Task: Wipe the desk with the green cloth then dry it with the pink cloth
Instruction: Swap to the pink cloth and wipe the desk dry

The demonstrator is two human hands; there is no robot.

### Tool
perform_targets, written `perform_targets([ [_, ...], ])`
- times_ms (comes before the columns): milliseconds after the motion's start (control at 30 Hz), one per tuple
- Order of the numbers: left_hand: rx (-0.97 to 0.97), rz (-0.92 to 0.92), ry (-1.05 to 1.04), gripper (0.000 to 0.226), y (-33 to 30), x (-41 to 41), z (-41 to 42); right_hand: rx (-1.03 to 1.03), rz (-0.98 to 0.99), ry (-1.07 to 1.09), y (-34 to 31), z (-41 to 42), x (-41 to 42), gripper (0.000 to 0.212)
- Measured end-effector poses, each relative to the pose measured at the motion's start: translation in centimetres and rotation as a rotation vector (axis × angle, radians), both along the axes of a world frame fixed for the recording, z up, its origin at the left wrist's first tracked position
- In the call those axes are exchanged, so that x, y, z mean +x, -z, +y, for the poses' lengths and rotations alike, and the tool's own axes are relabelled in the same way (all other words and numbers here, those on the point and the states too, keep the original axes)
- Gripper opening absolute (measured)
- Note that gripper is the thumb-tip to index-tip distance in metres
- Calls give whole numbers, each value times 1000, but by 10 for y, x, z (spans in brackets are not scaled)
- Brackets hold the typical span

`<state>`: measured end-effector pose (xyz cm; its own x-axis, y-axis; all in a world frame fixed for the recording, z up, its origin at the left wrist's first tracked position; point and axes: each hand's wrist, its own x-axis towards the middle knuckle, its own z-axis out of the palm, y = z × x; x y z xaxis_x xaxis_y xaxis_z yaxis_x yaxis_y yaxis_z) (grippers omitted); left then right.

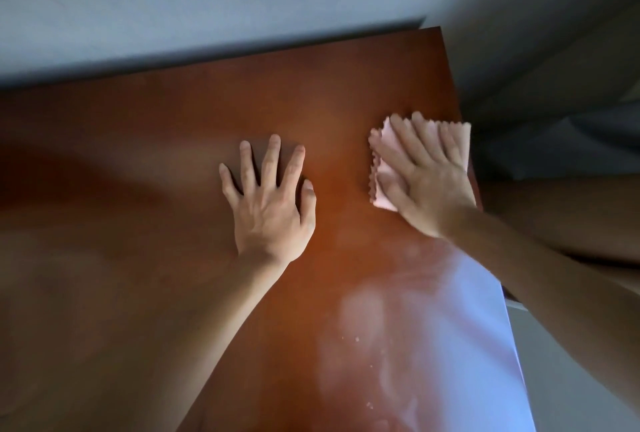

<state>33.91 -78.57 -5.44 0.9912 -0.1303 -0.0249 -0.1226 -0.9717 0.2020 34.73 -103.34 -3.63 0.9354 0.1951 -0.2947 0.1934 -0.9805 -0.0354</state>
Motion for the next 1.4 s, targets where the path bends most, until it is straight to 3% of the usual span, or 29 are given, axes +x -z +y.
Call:
perform_targets([
  [233,8,-19,-6,52,1,-1,-1,-25,-81,113,4,10,78,59],
  [500,-19,-31,-22,51,0,-1,-2,105,36,-108,-2,40,-98,60],
  [600,-47,-34,-23,51,0,-1,-1,63,54,-135,-1,28,-72,61],
  [833,-207,-65,-27,48,-2,-5,1,34,-47,114,6,41,9,62],
  [967,-260,-66,-9,45,-4,-6,5,60,-73,-1,4,83,-62,63],
  [1100,-185,-151,71,40,-5,-35,8,142,-19,-152,4,94,-154,60],
  [1200,-200,-162,138,41,-2,-83,3,92,36,-237,1,66,-151,60],
  [1400,-80,-56,138,50,6,-118,-5,43,-51,148,4,18,-81,62],
])
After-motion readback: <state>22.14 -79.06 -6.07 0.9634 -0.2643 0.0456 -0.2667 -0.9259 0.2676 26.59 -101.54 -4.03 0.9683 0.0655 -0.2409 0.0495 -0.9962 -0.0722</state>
